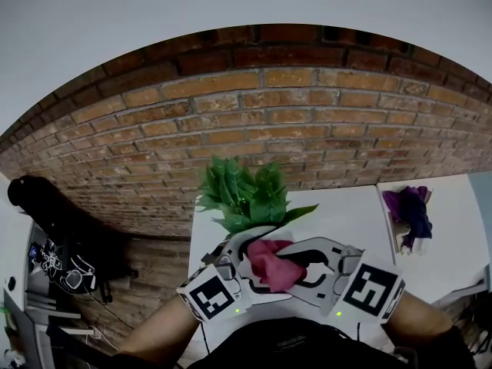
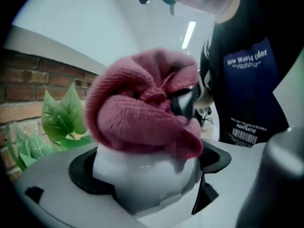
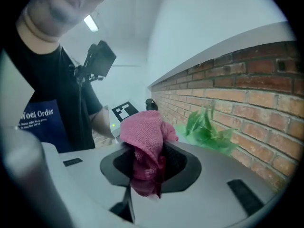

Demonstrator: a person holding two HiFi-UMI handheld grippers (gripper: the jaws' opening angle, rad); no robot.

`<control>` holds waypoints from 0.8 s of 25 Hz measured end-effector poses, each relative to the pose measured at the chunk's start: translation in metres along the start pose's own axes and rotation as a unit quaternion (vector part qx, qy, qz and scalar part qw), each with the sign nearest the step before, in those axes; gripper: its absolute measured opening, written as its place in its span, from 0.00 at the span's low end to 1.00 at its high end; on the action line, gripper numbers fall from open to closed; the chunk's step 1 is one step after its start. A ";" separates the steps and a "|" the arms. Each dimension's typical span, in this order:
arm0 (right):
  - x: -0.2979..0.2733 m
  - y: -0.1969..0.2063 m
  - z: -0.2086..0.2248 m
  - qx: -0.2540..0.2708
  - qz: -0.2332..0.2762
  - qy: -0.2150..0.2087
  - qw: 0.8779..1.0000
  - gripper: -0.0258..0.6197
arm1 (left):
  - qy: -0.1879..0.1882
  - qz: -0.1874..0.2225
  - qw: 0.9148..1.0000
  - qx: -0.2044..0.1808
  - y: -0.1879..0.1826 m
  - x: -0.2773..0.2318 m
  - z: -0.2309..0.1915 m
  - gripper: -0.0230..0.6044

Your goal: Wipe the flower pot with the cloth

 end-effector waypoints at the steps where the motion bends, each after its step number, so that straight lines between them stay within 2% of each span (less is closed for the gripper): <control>1: 0.007 -0.003 0.008 -0.023 0.019 0.007 1.000 0.19 | 0.005 0.038 0.999 0.019 -0.008 0.007 -0.004 0.91; 3: 0.021 -0.004 0.023 -0.071 0.047 0.015 0.996 0.19 | 0.019 0.105 0.990 0.090 -0.020 0.021 -0.011 0.91; 5: 0.033 0.000 0.035 -0.104 0.066 0.012 0.992 0.19 | 0.037 0.143 0.977 0.150 -0.025 0.033 -0.016 0.90; 8: 0.045 -0.001 0.046 -0.136 0.101 0.005 0.986 0.19 | 0.054 0.201 0.962 0.175 -0.031 0.046 -0.024 0.90; 10: 0.051 -0.003 0.051 -0.153 0.123 0.002 0.981 0.19 | 0.065 0.243 0.947 0.199 -0.035 0.054 -0.031 0.90; 12: 0.057 -0.003 0.057 -0.167 0.139 0.003 0.976 0.19 | 0.077 0.285 0.925 0.237 -0.038 0.063 -0.039 0.90; 15: 0.064 -0.002 0.063 -0.178 0.153 0.011 0.972 0.19 | 0.093 0.348 0.886 0.293 -0.043 0.076 -0.052 0.90; 18: 0.068 -0.003 0.066 -0.185 0.167 0.018 0.968 0.19 | 0.102 0.388 0.850 0.341 -0.045 0.081 -0.062 0.89; 20: 0.069 -0.002 0.067 -0.187 0.170 0.021 0.967 0.19 | 0.106 0.416 0.823 0.372 -0.044 0.084 -0.068 0.89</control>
Point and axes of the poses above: the fingertips, and each gripper's own axes: x backward along the fingers, z to its right, y out of its underside, the point moved 2 cm from there along x, backward along the fingers, and after that the axes turned 12 degrees about -z, right-handed, at the moved point
